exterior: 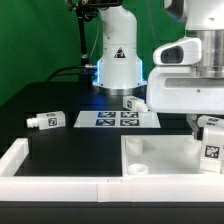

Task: Assemble one leg

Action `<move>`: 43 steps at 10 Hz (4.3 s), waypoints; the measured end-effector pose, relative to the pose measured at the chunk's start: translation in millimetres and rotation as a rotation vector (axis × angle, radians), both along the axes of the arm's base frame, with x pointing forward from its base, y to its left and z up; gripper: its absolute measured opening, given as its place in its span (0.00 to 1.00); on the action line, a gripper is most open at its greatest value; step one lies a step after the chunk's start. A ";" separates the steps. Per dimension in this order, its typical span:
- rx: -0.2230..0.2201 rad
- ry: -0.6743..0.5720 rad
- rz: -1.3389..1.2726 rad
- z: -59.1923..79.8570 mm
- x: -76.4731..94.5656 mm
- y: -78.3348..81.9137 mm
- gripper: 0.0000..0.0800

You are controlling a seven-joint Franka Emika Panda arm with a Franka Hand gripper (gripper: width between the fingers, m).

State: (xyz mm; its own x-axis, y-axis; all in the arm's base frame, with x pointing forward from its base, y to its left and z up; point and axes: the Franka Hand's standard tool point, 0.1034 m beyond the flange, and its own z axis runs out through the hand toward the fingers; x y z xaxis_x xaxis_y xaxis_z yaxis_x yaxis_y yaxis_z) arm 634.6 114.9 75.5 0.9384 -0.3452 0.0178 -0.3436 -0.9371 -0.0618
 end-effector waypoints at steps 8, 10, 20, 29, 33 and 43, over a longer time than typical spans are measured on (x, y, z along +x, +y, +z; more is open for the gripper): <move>0.119 0.051 -1.014 -3.5 1.7 8.9 0.36; 0.137 0.065 -1.104 -3.5 1.4 11.4 0.45; 0.076 -0.006 -0.093 2.7 7.1 -3.7 0.81; 0.004 -0.117 -0.029 -1.6 21.4 -10.9 0.35; 0.056 -0.066 -0.617 -3.6 15.4 -22.7 0.35; 0.075 0.057 -0.760 -9.2 1.6 -17.9 0.76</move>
Offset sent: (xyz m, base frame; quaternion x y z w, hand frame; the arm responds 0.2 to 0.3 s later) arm 0.0028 -0.0157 -0.0007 -0.0072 0.0307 0.3091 0.9505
